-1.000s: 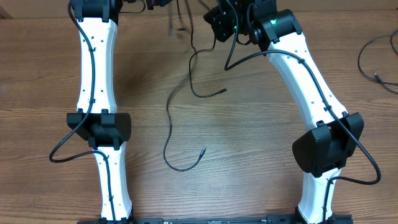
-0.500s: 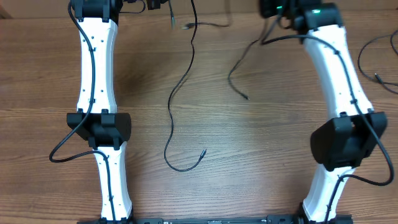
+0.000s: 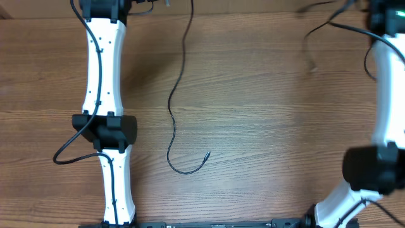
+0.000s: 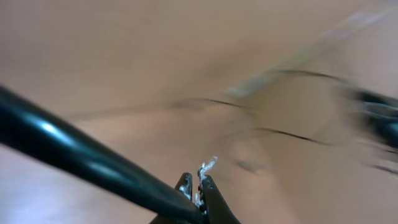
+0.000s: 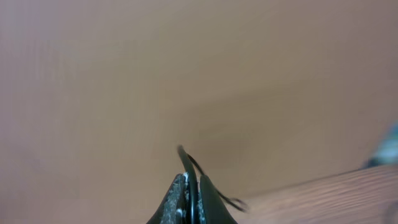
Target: Untangle cables
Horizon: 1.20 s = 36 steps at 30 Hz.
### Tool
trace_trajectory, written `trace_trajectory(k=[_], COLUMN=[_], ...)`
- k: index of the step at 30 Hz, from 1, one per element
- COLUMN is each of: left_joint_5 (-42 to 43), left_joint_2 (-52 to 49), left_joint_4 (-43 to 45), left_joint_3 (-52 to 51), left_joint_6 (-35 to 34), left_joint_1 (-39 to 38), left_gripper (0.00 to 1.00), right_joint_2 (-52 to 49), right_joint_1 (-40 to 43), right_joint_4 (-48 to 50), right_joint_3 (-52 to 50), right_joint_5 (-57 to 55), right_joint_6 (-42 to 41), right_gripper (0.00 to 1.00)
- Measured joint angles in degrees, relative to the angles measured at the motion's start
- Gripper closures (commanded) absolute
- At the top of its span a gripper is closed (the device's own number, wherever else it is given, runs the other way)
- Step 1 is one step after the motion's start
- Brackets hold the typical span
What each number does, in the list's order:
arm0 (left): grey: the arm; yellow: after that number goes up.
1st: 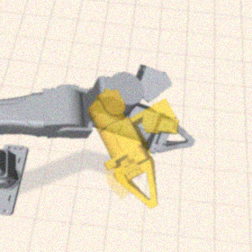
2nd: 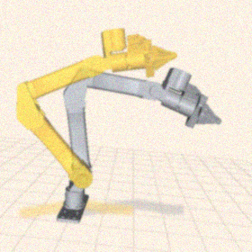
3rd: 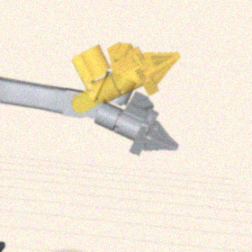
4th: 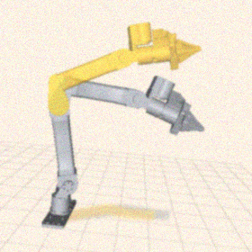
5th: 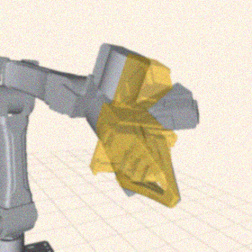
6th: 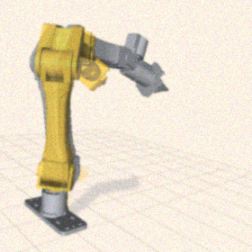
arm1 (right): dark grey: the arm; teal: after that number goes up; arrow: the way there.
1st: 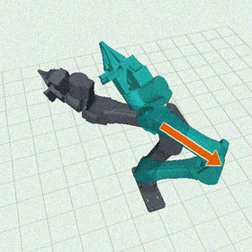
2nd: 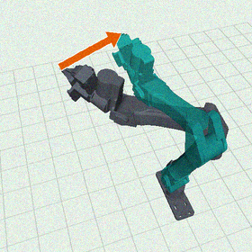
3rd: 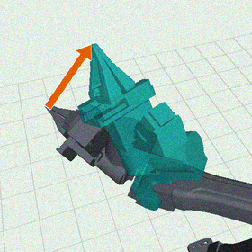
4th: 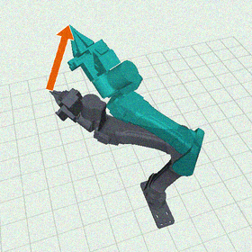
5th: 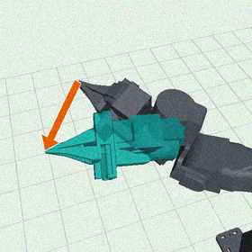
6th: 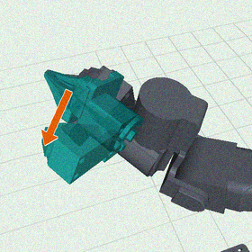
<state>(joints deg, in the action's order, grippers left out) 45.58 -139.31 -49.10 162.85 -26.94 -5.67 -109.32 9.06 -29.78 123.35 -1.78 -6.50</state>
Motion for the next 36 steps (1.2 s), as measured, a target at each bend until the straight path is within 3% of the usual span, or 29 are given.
trace_trajectory(k=[7,13,14,15,16,25,36], left_joint_5=[-42.9,-65.5,-67.7,-68.9,-70.3,-77.9,-82.7], left_joint_2=[0.5,1.8,2.1,2.2,2.4,2.7,5.4], left_joint_4=[-0.2,1.9,2.0,2.0,2.0,-0.2,-3.3], left_joint_3=[0.0,0.0,0.0,0.0,0.0,0.0,0.0], left_joint_6=[15.8,26.0,27.2,27.9,28.8,30.5,28.9], left_joint_1=[-9.0,-16.9,-17.7,-18.1,-18.4,-16.7,-16.7], left_gripper=[0.96,0.94,0.66,0.12,0.01,0.0,0.0], right_joint_2=[6.5,6.6,6.6,6.6,6.6,6.6,5.2], right_joint_1=[7.8,15.1,16.4,17.4,18.4,25.0,41.8], right_joint_4=[3.3,3.0,2.3,1.3,0.3,-6.5,-17.9], right_joint_3=[0.1,0.1,0.1,0.1,0.1,0.1,0.1], right_joint_5=[-10.0,-13.8,-14.2,-14.4,-14.7,-14.9,-7.7], right_joint_6=[-4.6,-5.5,-5.7,-5.9,-6.1,-7.7,-20.8], right_gripper=[0.96,0.96,0.96,0.96,0.96,0.96,0.96])
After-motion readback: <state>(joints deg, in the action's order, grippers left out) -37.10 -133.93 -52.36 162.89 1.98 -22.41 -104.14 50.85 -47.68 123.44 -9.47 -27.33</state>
